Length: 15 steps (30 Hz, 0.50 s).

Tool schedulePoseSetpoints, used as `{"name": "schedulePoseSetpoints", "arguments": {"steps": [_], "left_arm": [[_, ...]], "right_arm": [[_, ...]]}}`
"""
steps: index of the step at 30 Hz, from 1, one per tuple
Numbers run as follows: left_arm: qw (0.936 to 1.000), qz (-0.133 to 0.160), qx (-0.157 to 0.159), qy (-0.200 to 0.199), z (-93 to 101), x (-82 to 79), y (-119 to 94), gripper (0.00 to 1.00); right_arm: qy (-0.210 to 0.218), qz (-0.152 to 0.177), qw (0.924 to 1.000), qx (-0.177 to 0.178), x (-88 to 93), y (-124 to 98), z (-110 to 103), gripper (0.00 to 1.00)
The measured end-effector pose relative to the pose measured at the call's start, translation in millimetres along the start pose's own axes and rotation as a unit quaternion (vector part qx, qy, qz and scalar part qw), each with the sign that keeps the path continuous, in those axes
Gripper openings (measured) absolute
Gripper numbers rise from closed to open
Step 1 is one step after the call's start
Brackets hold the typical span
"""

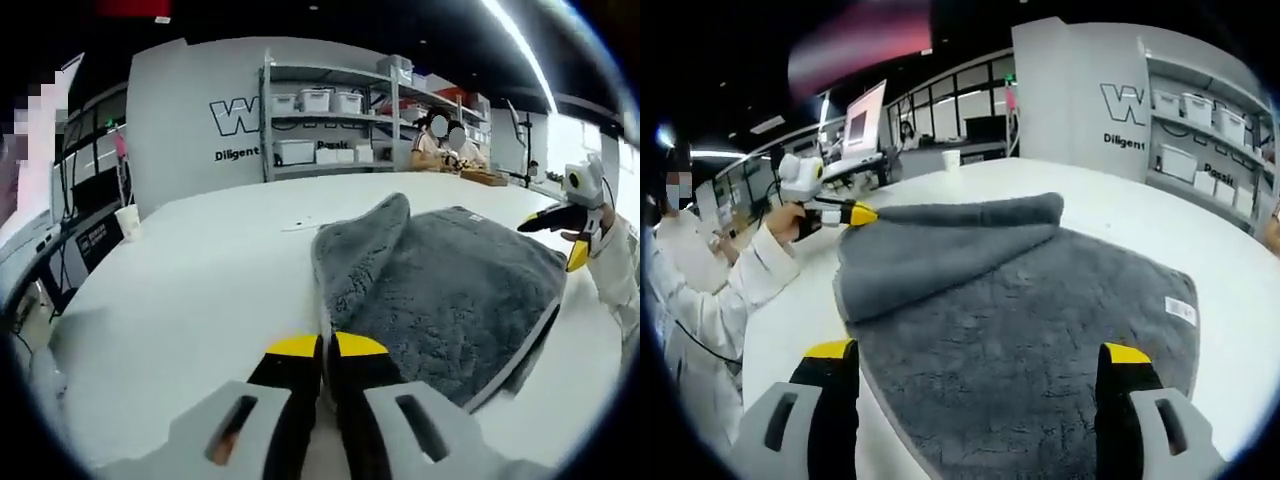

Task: Open the folded towel by lifting each exposed corner and separating the folded layers until the towel lies flat within the target outline without major curled edges

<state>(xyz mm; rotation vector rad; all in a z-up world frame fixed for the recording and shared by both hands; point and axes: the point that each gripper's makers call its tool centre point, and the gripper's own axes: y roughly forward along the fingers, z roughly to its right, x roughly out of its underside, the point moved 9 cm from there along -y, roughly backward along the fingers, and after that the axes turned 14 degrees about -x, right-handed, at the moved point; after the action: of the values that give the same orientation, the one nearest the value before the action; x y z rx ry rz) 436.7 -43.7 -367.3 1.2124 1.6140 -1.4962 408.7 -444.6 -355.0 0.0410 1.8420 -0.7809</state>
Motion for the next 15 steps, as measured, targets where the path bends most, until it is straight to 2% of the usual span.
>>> {"name": "schedulePoseSetpoints", "arguments": {"steps": [5,15], "left_arm": [[0.9992,-0.016,-0.033,0.016,-9.7,8.0,-1.0,0.03],[0.9965,-0.049,-0.059,0.034,-20.7,21.7,1.4,0.03]], "right_arm": [[0.001,0.0,1.0,0.0,0.8,-0.4,0.0,0.98],[0.001,-0.003,1.0,0.001,1.9,-0.8,-0.1,0.97]]}}
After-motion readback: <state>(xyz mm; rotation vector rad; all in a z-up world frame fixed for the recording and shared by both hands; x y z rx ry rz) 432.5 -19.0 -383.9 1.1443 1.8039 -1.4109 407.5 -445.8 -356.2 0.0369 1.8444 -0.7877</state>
